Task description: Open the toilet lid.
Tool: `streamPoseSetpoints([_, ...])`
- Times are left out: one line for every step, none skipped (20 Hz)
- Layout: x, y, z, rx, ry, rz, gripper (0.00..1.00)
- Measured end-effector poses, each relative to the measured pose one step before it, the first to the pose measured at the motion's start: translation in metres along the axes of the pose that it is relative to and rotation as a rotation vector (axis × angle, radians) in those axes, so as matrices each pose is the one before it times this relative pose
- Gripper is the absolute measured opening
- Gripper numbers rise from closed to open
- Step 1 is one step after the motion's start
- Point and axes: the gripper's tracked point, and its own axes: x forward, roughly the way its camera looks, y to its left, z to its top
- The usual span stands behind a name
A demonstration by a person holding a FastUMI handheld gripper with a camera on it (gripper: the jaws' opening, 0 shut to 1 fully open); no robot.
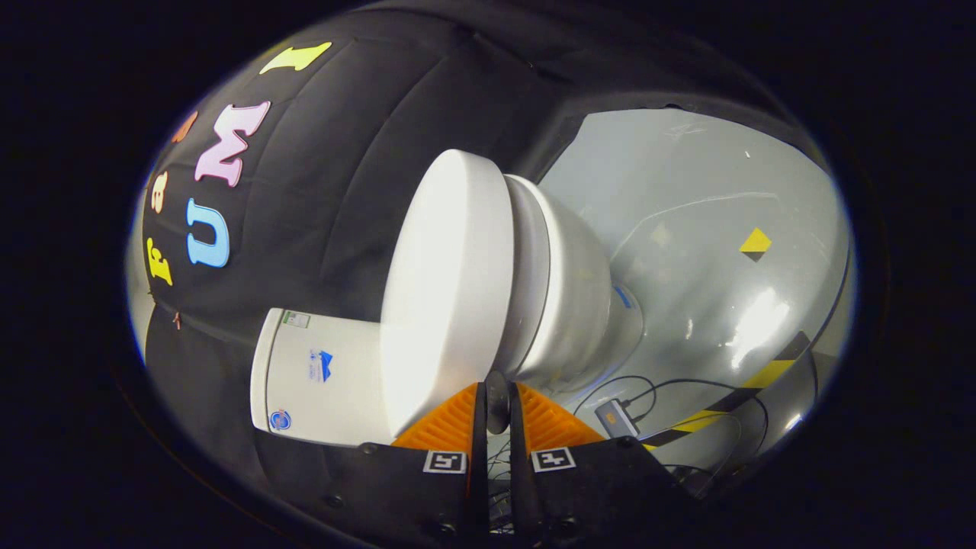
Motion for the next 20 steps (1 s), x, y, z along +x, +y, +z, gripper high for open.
streamPoseSetpoints([0.00003,0.00239,-0.0016,-0.01185,-0.00667,-0.02067,0.17])
streamPoseSetpoints([-0.00296,0.00304,0.00019,-0.01475,-0.00758,-0.01658,0.17])
streamPoseSetpoints([-0.00208,0.00383,0.00082,-0.0132,-0.0058,-0.01162,0.17])
streamPoseSetpoints([-0.00355,0.00465,0.00169,-0.00948,-0.00621,-0.00835,0.17])
streamPoseSetpoints([-0.00249,0.00534,0.00265,-0.00685,-0.00663,-0.00616,0.17])
streamPoseSetpoints([-0.0049,0.00621,0.00208,-0.00357,-0.00832,-0.00224,0.17])
streamPoseSetpoints([-0.00462,0.00679,0.00241,-0.00451,-0.00975,-0.00127,0.17])
streamPoseSetpoints([-0.00449,0.00787,0.00133,-0.00906,-0.00821,-0.00261,0.16])
streamPoseSetpoints([-0.00433,0.00756,0.0008,-0.01683,-0.00929,-0.00784,0.17])
streamPoseSetpoints([-0.00324,0.00794,-0.00033,-0.01871,-0.01151,-0.01217,0.17])
streamPoseSetpoints([-0.00483,0.00706,0.00188,-0.01632,-0.01177,-0.0152,0.17])
streamPoseSetpoints([-0.00564,0.00946,0.00296,-0.00531,-0.0154,-0.01409,0.17])
streamPoseSetpoints([-0.00656,0.01049,0.00248,-0.00557,-0.01551,-0.00816,0.17])
streamPoseSetpoints([-0.0065,0.01225,0.00165,-0.00785,-0.01585,-0.00199,0.17])
streamPoseSetpoints([-0.00695,0.01182,0.00153,-0.01597,-0.01452,0.0003,0.17])
streamPoseSetpoints([-0.007,0.01092,0.0016,-0.02087,-0.01207,-0.00208,0.17])
streamPoseSetpoints([-0.00575,0.01157,0.0005,-0.02389,-0.00916,-0.00662,0.17])
streamPoseSetpoints([-0.00452,0.01148,-0.00042,-0.02694,-0.01174,-0.01346,0.17])
streamPoseSetpoints([-0.00357,0.01042,-0.00068,-0.03978,-0.01221,-0.02,0.17])
streamPoseSetpoints([-0.00286,0.00871,-0.00133,-0.04683,-0.01489,-0.02729,0.17])
